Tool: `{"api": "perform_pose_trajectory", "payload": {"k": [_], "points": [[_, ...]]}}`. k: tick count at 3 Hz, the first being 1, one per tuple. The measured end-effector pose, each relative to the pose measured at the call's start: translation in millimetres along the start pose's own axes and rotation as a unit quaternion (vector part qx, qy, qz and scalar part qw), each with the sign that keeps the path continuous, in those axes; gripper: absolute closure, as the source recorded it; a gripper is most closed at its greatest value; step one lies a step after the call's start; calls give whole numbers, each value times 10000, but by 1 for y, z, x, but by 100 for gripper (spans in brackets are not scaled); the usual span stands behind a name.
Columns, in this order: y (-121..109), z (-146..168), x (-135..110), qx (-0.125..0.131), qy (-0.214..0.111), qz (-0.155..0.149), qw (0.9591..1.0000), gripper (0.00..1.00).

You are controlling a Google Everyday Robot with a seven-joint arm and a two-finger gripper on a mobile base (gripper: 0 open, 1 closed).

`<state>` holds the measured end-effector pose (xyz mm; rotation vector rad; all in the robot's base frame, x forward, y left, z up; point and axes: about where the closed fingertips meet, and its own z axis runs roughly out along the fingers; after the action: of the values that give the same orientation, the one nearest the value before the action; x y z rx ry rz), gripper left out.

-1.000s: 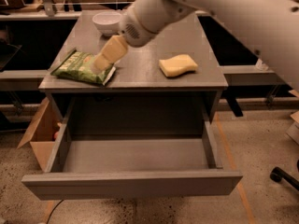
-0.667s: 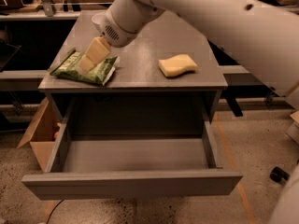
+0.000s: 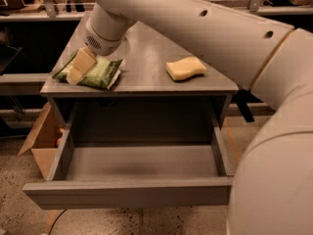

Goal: Place green jalapeno chip bag into top drawer

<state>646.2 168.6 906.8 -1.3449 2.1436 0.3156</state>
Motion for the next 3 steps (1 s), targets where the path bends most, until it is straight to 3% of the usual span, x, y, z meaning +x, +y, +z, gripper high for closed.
{"api": "perform_pose_trajectory", "payload": {"k": [3], "points": [[-9,54,-3,130,403,-30,9991,0]]}}
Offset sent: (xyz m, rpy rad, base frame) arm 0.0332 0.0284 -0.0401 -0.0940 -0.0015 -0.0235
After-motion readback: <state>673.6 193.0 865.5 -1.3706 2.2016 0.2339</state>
